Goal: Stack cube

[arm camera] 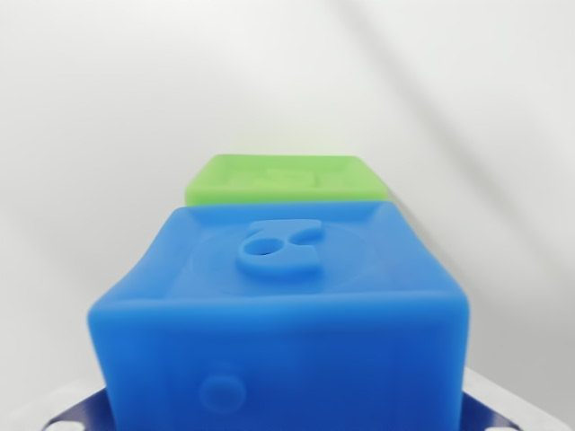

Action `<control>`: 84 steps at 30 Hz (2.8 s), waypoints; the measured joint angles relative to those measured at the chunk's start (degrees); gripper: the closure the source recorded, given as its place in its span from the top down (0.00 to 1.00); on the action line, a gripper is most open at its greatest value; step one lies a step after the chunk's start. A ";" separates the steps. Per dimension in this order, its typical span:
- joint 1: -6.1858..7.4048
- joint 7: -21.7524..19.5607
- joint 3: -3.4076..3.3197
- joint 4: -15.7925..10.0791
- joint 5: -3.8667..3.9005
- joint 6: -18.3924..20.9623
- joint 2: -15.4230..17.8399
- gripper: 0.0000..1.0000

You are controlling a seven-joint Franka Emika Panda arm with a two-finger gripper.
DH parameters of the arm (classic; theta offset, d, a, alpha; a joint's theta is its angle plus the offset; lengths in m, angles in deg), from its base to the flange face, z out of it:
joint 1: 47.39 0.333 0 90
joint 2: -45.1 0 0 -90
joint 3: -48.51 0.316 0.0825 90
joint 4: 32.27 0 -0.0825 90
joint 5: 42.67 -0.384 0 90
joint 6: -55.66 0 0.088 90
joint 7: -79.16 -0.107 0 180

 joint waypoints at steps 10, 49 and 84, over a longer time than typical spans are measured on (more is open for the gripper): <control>-0.11 0.15 0.15 0.14 -0.19 -0.70 -0.88 0.00; -0.19 0.18 0.21 0.19 -0.20 -0.73 -0.95 1.00; 0.12 -1.61 -0.53 -0.34 2.51 12.52 13.28 1.00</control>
